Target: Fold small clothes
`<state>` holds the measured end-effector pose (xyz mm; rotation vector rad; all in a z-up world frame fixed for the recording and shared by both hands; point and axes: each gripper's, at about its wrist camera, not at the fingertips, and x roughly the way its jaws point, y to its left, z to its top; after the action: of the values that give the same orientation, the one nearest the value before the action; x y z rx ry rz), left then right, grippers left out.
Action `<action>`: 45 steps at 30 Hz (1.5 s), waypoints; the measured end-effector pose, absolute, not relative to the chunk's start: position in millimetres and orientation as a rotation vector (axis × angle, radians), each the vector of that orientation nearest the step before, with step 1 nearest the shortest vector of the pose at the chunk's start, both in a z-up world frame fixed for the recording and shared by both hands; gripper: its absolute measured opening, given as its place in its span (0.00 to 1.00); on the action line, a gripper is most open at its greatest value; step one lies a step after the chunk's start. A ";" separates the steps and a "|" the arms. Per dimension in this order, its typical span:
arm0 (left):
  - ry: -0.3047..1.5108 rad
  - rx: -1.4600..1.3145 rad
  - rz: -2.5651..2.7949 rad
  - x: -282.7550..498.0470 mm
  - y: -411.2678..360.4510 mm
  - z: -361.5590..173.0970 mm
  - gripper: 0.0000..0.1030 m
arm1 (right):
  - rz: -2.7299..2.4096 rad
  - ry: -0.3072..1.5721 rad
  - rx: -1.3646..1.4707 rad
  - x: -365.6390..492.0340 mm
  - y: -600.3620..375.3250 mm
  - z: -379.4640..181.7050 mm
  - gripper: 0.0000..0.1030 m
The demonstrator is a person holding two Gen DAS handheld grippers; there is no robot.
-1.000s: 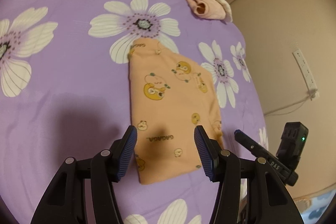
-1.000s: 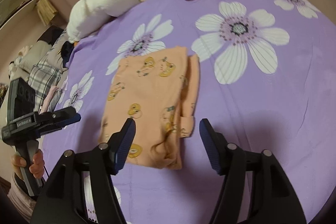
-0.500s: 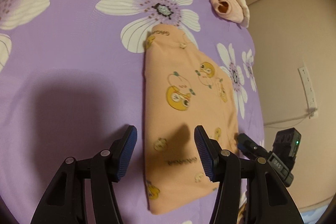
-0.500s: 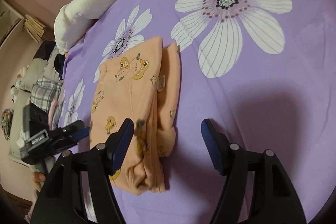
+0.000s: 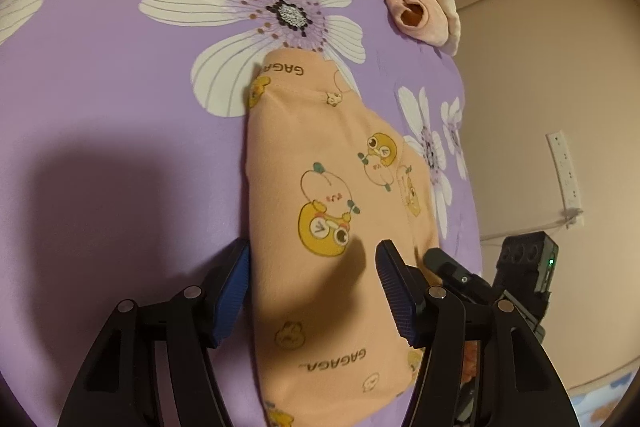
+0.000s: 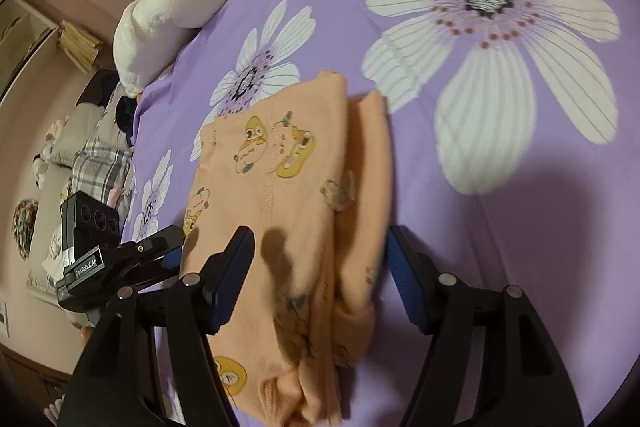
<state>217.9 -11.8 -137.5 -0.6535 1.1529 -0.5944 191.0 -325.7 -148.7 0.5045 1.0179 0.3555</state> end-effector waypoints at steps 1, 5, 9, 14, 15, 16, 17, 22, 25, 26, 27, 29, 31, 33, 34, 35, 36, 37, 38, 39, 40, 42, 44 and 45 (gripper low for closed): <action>1.152 -0.650 -0.595 218.6 -13.2 -137.6 0.59 | 0.359 1.019 0.496 192.9 -323.5 -149.1 0.66; 1.148 -0.639 -0.603 221.5 -16.7 -138.4 0.59 | 0.376 1.021 0.473 200.7 -315.7 -150.8 0.63; 1.144 -0.624 -0.605 224.0 -20.2 -138.6 0.59 | 0.385 1.022 0.461 206.8 -311.6 -152.5 0.58; 1.142 -0.592 -0.602 225.8 -26.3 -137.4 0.59 | 0.384 1.016 0.469 211.6 -309.7 -154.3 0.53; 1.142 -0.583 -0.601 225.4 -27.2 -137.0 0.59 | 0.384 1.015 0.468 211.7 -309.6 -154.4 0.53; 1.142 -0.577 -0.600 225.4 -27.9 -136.7 0.59 | 0.382 1.015 0.466 212.7 -308.4 -154.0 0.52; 1.143 -0.571 -0.598 225.4 -28.7 -136.3 0.59 | 0.382 1.014 0.465 212.9 -308.0 -153.8 0.51; 1.138 -0.530 -0.583 224.6 -33.1 -134.2 0.59 | 0.376 1.012 0.459 213.0 -307.3 -153.0 0.47; 1.130 -0.486 -0.568 223.1 -38.0 -132.2 0.59 | 0.367 1.010 0.459 212.7 -307.5 -153.1 0.43; 1.127 -0.467 -0.562 222.3 -39.9 -131.5 0.59 | 0.363 1.008 0.456 212.5 -307.5 -152.9 0.41; 1.123 -0.444 -0.552 221.3 -42.1 -130.7 0.59 | 0.359 1.005 0.450 212.1 -306.9 -152.3 0.40; 1.119 -0.418 -0.545 220.4 -44.5 -129.7 0.59 | 0.348 0.998 0.431 210.8 -304.7 -150.8 0.37; 1.116 -0.401 -0.534 219.8 -46.0 -129.2 0.57 | 0.339 0.991 0.415 210.0 -302.9 -149.2 0.33; 1.116 -0.382 -0.527 219.5 -47.5 -128.7 0.56 | 0.331 0.985 0.402 209.5 -300.9 -147.7 0.32; 1.115 -0.377 -0.526 219.3 -47.8 -128.2 0.56 | 0.325 0.984 0.396 209.6 -300.0 -147.1 0.31; 1.115 -0.372 -0.525 219.1 -48.2 -127.9 0.56 | 0.322 0.981 0.392 209.5 -299.5 -146.5 0.29; 1.115 -0.367 -0.524 218.9 -48.6 -127.8 0.55 | 0.321 0.980 0.389 209.4 -299.1 -145.7 0.29; 1.114 -0.361 -0.520 218.7 -48.8 -127.6 0.55 | 0.318 0.979 0.385 209.3 -298.8 -145.2 0.28; 1.114 -0.355 -0.517 218.8 -49.6 -127.3 0.54 | 0.316 0.978 0.382 209.1 -298.5 -144.6 0.27; 1.113 -0.347 -0.515 218.5 -50.3 -127.1 0.53 | 0.315 0.975 0.377 208.6 -298.1 -143.9 0.26; 1.112 -0.341 -0.510 218.6 -50.8 -127.0 0.52 | 0.312 0.972 0.371 208.6 -297.4 -142.8 0.24; 1.112 -0.330 -0.502 218.0 -51.8 -126.9 0.50 | 0.311 0.965 0.356 207.6 -294.9 -140.5 0.22; 1.107 -0.319 -0.487 216.8 -52.5 -125.7 0.44 | 0.304 0.960 0.338 206.9 -292.6 -138.6 0.20; 1.103 -0.316 -0.486 216.0 -52.3 -125.1 0.37 | 0.302 0.954 0.329 205.9 -291.1 -137.2 0.19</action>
<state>216.0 -52.3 -125.1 -0.3164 1.1035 -0.4855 205.9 -291.1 -137.2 0.3290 0.9540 0.3023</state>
